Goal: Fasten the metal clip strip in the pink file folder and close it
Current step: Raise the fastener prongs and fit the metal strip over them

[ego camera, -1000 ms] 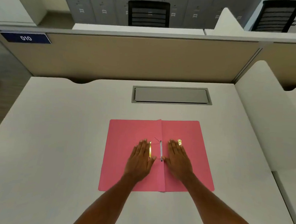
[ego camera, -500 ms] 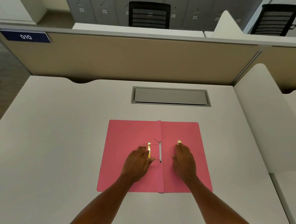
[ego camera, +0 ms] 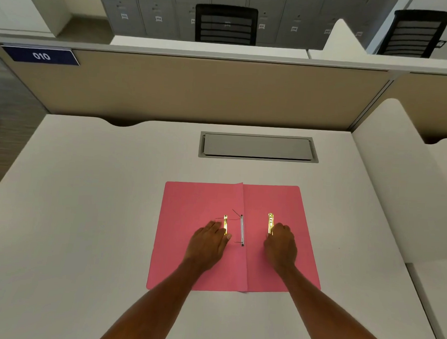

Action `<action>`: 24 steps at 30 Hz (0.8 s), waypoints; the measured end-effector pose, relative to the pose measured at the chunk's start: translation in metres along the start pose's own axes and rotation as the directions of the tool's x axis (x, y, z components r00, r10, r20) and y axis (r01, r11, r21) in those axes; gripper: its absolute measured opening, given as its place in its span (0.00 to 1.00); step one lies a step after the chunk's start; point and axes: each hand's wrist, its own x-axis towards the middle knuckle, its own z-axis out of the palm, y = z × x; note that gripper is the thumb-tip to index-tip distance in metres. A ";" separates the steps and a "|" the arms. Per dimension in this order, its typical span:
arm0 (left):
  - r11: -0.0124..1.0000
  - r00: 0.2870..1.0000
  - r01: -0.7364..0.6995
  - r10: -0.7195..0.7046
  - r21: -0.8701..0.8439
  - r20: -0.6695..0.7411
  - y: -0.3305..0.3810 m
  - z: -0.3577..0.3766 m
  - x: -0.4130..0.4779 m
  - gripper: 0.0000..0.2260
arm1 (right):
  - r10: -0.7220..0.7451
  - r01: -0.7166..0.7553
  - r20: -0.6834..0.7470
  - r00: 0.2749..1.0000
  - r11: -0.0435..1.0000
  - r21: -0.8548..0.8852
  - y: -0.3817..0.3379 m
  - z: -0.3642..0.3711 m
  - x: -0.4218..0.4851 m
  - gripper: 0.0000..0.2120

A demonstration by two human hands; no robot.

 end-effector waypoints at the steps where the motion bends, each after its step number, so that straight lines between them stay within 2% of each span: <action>1: 1.000 1.000 0.000 0.000 -0.003 0.000 0.000 0.000 0.000 0.23 | 0.000 0.000 0.005 1.000 1.000 0.004 0.002 0.000 -0.001 0.12; 15: 1.000 1.000 0.019 -0.019 -0.010 0.006 0.002 -0.006 0.000 0.23 | -0.102 0.103 0.025 0.995 0.993 -0.058 0.022 0.005 -0.021 0.08; 24: 1.000 1.000 0.020 -0.020 -0.020 0.013 0.002 -0.009 0.000 0.24 | -0.070 0.072 0.030 0.997 0.994 -0.077 0.027 0.000 -0.023 0.09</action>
